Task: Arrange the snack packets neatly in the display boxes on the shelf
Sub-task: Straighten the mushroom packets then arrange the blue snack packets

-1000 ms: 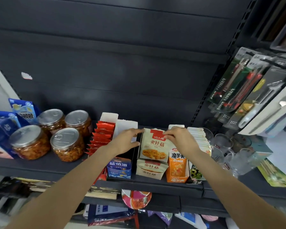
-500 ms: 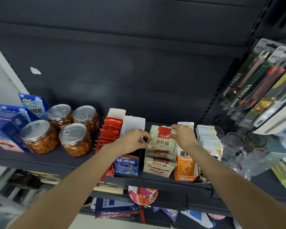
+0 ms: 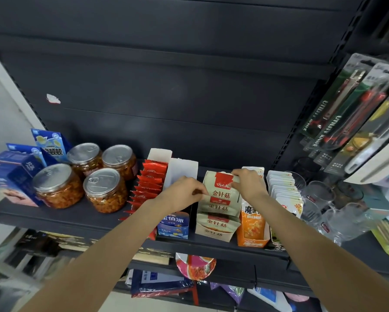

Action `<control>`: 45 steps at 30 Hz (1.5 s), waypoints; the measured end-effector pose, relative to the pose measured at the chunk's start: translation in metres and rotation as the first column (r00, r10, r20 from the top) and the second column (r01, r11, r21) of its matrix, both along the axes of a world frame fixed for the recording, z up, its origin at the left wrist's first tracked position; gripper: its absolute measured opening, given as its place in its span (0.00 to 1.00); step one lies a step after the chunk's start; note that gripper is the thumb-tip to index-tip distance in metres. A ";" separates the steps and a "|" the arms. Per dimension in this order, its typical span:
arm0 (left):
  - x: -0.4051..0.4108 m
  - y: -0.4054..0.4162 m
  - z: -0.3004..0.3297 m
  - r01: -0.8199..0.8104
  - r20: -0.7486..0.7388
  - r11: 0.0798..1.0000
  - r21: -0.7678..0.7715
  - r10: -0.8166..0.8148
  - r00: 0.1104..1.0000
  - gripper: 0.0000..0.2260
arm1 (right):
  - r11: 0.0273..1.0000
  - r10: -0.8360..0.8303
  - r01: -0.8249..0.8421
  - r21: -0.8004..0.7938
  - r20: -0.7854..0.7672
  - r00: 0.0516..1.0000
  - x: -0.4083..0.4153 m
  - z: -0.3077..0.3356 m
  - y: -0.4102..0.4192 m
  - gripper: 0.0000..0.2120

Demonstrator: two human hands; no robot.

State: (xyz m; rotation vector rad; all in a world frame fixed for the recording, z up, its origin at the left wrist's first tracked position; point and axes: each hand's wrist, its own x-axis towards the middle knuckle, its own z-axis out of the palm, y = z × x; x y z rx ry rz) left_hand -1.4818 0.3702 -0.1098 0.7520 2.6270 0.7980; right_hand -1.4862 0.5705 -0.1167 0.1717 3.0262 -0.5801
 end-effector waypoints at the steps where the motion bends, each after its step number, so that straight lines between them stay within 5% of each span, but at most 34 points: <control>1: 0.001 0.000 0.002 -0.033 -0.025 0.999 0.026 0.034 0.999 0.09 | 1.000 0.015 -0.015 -0.023 0.011 1.000 0.000 0.000 0.002 0.12; 6: 0.004 -0.008 0.017 -0.155 -0.045 0.962 0.223 0.169 0.985 0.07 | 0.978 0.095 -0.089 -0.188 0.019 0.995 0.005 0.008 0.012 0.16; 9: 0.007 -0.008 0.023 -0.162 -0.059 0.960 0.227 0.180 0.982 0.07 | 0.938 0.071 -0.122 -0.325 -0.164 0.984 0.018 0.029 0.013 0.16; 11: 0.008 -0.005 0.029 -0.159 -0.061 0.955 0.251 0.180 0.982 0.07 | 0.922 0.184 -0.251 -0.295 -0.238 0.954 0.027 0.047 0.010 0.16; 14: 0.010 0.000 0.042 -0.135 -0.103 0.937 0.323 0.177 0.979 0.07 | 0.912 0.371 -0.390 -0.125 -0.150 0.916 0.034 0.060 0.004 0.17; 18: 0.016 0.003 0.058 -0.152 -0.095 0.859 0.489 0.226 0.970 0.05 | 0.951 0.224 -0.270 -0.148 -0.269 0.937 0.042 0.066 0.004 0.05; 21: 0.022 -0.003 0.060 -0.328 0.065 0.798 0.506 0.343 0.937 0.13 | 0.942 0.076 -0.190 -0.276 -0.375 0.924 0.052 0.077 0.012 0.05; 24: 0.028 -0.008 0.057 -0.569 0.418 0.756 0.325 0.425 0.803 0.19 | 0.882 -0.048 -0.163 -0.442 -0.428 0.902 0.060 0.089 0.019 0.04; 27: 0.031 -0.010 0.055 -0.707 0.729 0.619 0.342 0.299 0.615 0.22 | 0.703 -0.144 -0.169 -0.691 -0.371 0.917 0.068 0.098 0.020 0.06; 29: 0.030 -0.014 0.053 -0.730 0.811 0.517 0.446 0.110 0.574 0.21 | 0.632 -0.126 -0.196 -0.750 -0.348 0.929 0.074 0.100 0.020 0.07; 34: 0.031 -0.026 0.053 -0.740 0.805 0.348 0.576 -0.082 0.588 0.13 | 0.630 -0.025 -0.219 -0.745 -0.301 0.953 0.084 0.096 0.025 0.09; 39: 0.037 -0.029 0.052 -0.677 0.722 0.380 0.630 0.032 0.691 0.17 | 0.742 -0.094 -0.150 -0.654 -0.323 0.942 0.086 0.084 0.028 0.21; 45: 0.048 -0.036 0.072 -0.473 0.457 0.481 0.738 0.161 0.875 0.23 | 0.308 -0.121 -0.072 -0.948 -0.115 0.986 0.093 0.072 0.019 0.17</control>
